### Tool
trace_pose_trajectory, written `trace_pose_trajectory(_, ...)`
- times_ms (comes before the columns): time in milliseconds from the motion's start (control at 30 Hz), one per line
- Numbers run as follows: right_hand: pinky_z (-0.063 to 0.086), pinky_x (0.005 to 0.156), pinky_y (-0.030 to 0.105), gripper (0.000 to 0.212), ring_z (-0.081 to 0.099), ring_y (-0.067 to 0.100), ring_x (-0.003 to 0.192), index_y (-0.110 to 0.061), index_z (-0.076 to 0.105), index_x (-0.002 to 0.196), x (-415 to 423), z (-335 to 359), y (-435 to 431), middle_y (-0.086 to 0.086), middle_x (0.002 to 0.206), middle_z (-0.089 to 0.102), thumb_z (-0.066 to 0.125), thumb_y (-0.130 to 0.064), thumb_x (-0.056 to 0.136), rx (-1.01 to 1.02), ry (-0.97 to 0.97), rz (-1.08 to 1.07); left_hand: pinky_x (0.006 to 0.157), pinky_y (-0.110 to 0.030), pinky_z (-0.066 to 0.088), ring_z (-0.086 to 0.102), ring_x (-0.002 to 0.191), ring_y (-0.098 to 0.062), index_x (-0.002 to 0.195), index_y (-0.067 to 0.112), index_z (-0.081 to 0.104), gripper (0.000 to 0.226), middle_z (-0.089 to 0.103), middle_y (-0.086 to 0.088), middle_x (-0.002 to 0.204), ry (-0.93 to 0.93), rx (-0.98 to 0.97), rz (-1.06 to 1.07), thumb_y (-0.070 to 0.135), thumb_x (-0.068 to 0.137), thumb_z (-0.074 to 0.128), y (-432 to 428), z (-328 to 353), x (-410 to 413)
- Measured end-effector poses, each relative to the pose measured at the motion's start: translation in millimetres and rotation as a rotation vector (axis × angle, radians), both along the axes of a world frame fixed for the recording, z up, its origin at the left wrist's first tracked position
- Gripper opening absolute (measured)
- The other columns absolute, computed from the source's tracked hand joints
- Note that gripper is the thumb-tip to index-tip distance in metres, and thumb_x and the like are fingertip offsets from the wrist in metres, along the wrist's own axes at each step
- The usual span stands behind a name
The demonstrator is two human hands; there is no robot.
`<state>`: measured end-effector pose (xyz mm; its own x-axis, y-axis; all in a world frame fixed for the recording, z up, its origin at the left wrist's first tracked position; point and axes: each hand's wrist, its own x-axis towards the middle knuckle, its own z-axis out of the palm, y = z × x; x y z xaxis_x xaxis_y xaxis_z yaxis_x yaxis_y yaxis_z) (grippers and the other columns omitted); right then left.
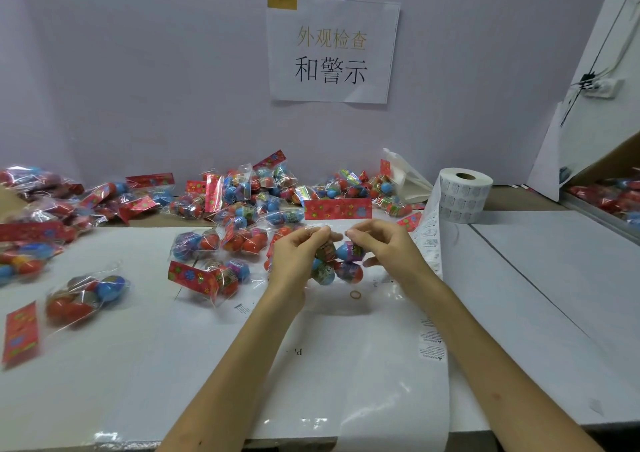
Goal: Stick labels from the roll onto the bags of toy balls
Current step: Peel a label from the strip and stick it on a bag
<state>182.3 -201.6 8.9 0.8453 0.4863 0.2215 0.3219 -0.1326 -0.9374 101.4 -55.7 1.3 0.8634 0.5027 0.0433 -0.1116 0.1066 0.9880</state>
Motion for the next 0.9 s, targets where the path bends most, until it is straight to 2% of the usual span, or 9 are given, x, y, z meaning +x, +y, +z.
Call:
trace_pose_trajectory(133,0.054,0.063,0.023,0.019,0.068,0.012,0.077,-0.006,0.071,0.089,0,0,-1,0.007,0.085,0.072,0.069,-0.024,0.095,-0.016,0.023,0.018,0.083,-0.042,0.063,0.075,0.097,-0.027,0.084,0.017,0.081,0.022,0.08,-0.001,0.093,-0.017,-0.034,-0.006,0.022,0.099,0.066,-1,2,-2)
trace_pose_trajectory(267,0.053,0.06,0.022,0.019,0.067,0.008,0.07,-0.014,0.069,0.076,1,2,-3,0.0,0.074,0.07,0.071,-0.02,0.094,-0.003,0.019,0.026,0.084,-0.042,0.062,0.075,0.097,-0.026,0.084,0.017,0.081,0.021,0.08,-0.001,0.094,-0.017,-0.029,-0.021,0.023,0.099,0.067,-1,2,-2)
trace_pose_trajectory(367,0.053,0.06,0.023,0.019,0.067,0.009,0.069,-0.015,0.07,0.074,2,2,-4,0.003,0.075,0.069,0.072,-0.02,0.093,-0.012,0.014,0.022,0.076,-0.031,0.062,0.075,0.094,-0.019,0.086,0.02,0.079,0.02,0.08,0.003,0.091,-0.012,-0.009,-0.032,0.026,0.099,0.066,-1,1,-1)
trace_pose_trajectory(500,0.052,0.059,0.026,0.019,0.068,0.015,0.072,-0.015,0.07,0.075,2,1,-4,0.013,0.081,0.071,0.073,-0.021,0.093,-0.041,-0.009,-0.022,0.085,-0.035,0.061,0.073,0.102,-0.017,0.099,0.025,0.074,0.009,0.079,0.004,0.098,-0.006,0.047,0.001,0.032,0.096,0.069,0,-3,1)
trace_pose_trajectory(533,0.052,0.058,0.027,0.02,0.068,0.017,0.072,-0.015,0.07,0.074,3,1,-4,0.015,0.083,0.072,0.073,-0.022,0.093,-0.045,-0.022,-0.043,0.081,-0.029,0.061,0.072,0.101,-0.012,0.105,0.026,0.071,0.012,0.077,0.006,0.1,-0.021,0.076,0.024,0.031,0.094,0.072,0,-3,1)
trace_pose_trajectory(600,0.052,0.057,0.026,0.02,0.069,0.019,0.072,-0.013,0.071,0.075,4,1,-5,0.015,0.083,0.073,0.074,-0.023,0.092,-0.045,-0.039,-0.084,0.065,-0.012,0.055,0.069,0.092,-0.001,0.117,0.029,0.062,0.033,0.069,0.015,0.101,-0.064,0.136,0.047,0.024,0.089,0.078,0,-2,1)
trace_pose_trajectory(667,0.052,0.057,0.024,0.021,0.069,0.018,0.071,-0.008,0.073,0.078,5,1,-6,0.013,0.081,0.074,0.075,-0.025,0.09,-0.036,-0.043,-0.117,0.058,-0.005,0.05,0.063,0.092,0.0,0.127,0.033,0.054,0.055,0.062,0.019,0.104,-0.078,0.177,0.042,0.013,0.085,0.082,-2,-2,1)
trace_pose_trajectory(800,0.052,0.065,0.026,0.024,0.068,0.012,0.071,-0.009,0.078,0.083,6,-2,-5,0.004,0.077,0.075,0.074,-0.032,0.092,-0.058,-0.089,-0.131,0.057,-0.006,0.05,0.063,0.092,-0.002,0.136,0.033,0.049,0.067,0.06,0.018,0.105,-0.121,0.207,0.066,0.006,0.084,0.082,-4,-3,3)
trace_pose_trajectory(900,0.052,0.083,0.027,0.023,0.067,0.013,0.091,-0.014,0.077,0.103,11,0,-10,-0.001,0.098,0.074,0.075,-0.033,0.091,-0.097,-0.246,-0.282,0.068,-0.017,0.059,0.067,0.096,-0.007,0.144,0.031,0.046,0.071,0.065,0.01,0.115,-0.113,0.371,0.177,0.01,0.085,0.081,-2,-5,1)
